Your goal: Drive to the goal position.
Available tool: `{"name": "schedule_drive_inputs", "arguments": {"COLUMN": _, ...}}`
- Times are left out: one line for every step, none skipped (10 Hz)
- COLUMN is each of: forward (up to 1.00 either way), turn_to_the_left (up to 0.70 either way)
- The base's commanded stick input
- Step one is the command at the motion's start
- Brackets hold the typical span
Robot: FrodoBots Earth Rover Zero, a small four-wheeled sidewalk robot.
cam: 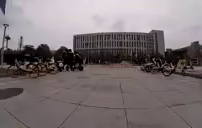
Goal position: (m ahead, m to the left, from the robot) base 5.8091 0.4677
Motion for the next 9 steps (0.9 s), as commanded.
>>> {"name": "schedule_drive_inputs", "arguments": {"forward": 0.6, "turn_to_the_left": 0.01}}
{"name": "schedule_drive_inputs", "arguments": {"forward": 0.6, "turn_to_the_left": 0.01}}
{"name": "schedule_drive_inputs", "arguments": {"forward": 0.6, "turn_to_the_left": 0.01}}
{"name": "schedule_drive_inputs", "arguments": {"forward": 0.6, "turn_to_the_left": 0.01}}
{"name": "schedule_drive_inputs", "arguments": {"forward": 0.6, "turn_to_the_left": -0.09}}
{"name": "schedule_drive_inputs", "arguments": {"forward": 0.6, "turn_to_the_left": -0.14}}
{"name": "schedule_drive_inputs", "arguments": {"forward": 0.6, "turn_to_the_left": -0.14}}
{"name": "schedule_drive_inputs", "arguments": {"forward": 0.6, "turn_to_the_left": -0.14}}
{"name": "schedule_drive_inputs", "arguments": {"forward": 0.6, "turn_to_the_left": -0.14}}
